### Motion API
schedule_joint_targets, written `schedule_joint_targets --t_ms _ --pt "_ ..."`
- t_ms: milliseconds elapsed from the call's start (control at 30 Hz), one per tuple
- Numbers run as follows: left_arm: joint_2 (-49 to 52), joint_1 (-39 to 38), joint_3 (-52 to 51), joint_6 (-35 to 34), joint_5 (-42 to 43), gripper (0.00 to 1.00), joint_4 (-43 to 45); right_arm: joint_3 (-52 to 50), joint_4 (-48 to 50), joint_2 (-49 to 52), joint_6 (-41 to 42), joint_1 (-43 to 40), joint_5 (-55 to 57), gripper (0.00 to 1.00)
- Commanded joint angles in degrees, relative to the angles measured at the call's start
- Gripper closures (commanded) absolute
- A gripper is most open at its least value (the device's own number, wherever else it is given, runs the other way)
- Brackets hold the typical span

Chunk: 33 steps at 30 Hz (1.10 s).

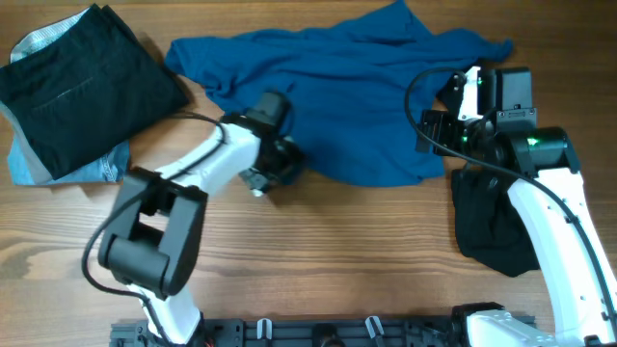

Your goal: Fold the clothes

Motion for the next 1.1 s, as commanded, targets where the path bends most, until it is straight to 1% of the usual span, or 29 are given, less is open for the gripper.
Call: schedule_joint_targets --t_ms 0,33,67,167,300,333,367,400,433,467,500,567,600,633,667,700,800,833,967,1000,1067 --pt "1.4 5.5 -1.9 0.3 -5.1 0.18 0.5 0.5 0.0 0.2 0.6 0.0 1.2 0.00" --pt "1.4 6.1 -1.9 0.3 -4.3 0.24 1.3 0.5 0.0 0.3 0.7 0.0 1.2 0.00" --pt "1.5 6.1 -1.9 0.3 -3.0 0.25 1.7 0.5 0.0 0.4 0.7 0.0 1.2 0.00" --pt "1.5 3.6 -2.0 0.3 3.0 0.20 1.0 0.5 0.0 0.5 0.7 0.0 1.2 0.00" --pt "2.3 -1.8 -2.0 -0.1 4.1 0.18 0.5 0.5 0.0 0.5 0.7 0.0 1.2 0.00" --pt "2.6 -2.9 -2.0 -0.1 4.1 0.18 0.6 0.5 0.0 0.5 0.7 0.0 1.2 0.00" --pt "2.9 -3.9 -2.0 -0.1 4.1 0.21 0.6 0.5 0.0 0.5 0.7 0.0 1.2 0.00" --pt "3.3 -4.5 -2.0 -0.1 3.8 0.27 0.8 0.5 0.0 0.5 0.7 0.0 1.2 0.00" --pt "3.5 -4.8 -2.0 -0.1 2.6 0.48 0.9 0.5 -0.1 0.5 0.7 0.0 1.2 0.00" --pt "3.5 -4.6 -2.0 0.0 0.5 0.59 0.7 0.5 -0.1 0.5 0.7 0.0 1.2 0.00" --pt "3.5 -4.0 -2.0 0.0 -1.2 0.65 0.3 0.5 -0.1 0.5 0.6 0.0 1.2 0.00" --pt "3.5 -1.6 -2.0 0.2 -2.9 0.73 -0.7 0.5 -0.1 0.5 0.6 0.0 1.2 0.00" --pt "3.2 0.3 -2.0 1.4 -4.0 0.75 -1.3 0.5 -0.1 0.5 0.6 0.0 1.2 0.00" --pt "2.8 2.0 -1.8 3.9 -5.5 0.81 -1.7 0.5 -0.1 0.5 0.6 0.0 1.2 0.00" --pt "2.1 4.6 -1.2 6.7 -8.9 0.85 -2.9 0.5 -0.1 0.5 0.6 0.0 1.2 0.00" --pt "1.0 7.3 -0.3 8.5 -13.5 0.85 -4.1 0.5 0.0 0.5 0.6 0.0 1.2 0.00" --pt "-2.6 15.0 3.2 14.3 -25.0 0.96 -4.2 0.5 0.0 0.5 0.6 0.0 1.2 0.00" --pt "-3.5 17.3 4.7 15.8 -26.4 0.96 -4.1 0.5 0.0 0.5 0.6 0.0 1.2 0.00" --pt "-4.8 26.1 10.2 16.5 -24.2 0.96 -4.2 0.5 -0.1 0.5 0.6 0.0 1.2 0.00" --pt "-4.8 28.2 11.0 16.5 -20.9 0.96 -4.7 0.5 -0.1 0.5 0.6 0.0 1.2 0.00" --pt "-4.8 30.4 11.1 16.5 -4.9 0.96 -7.8 0.5 0.0 0.6 0.5 0.0 1.2 0.00"
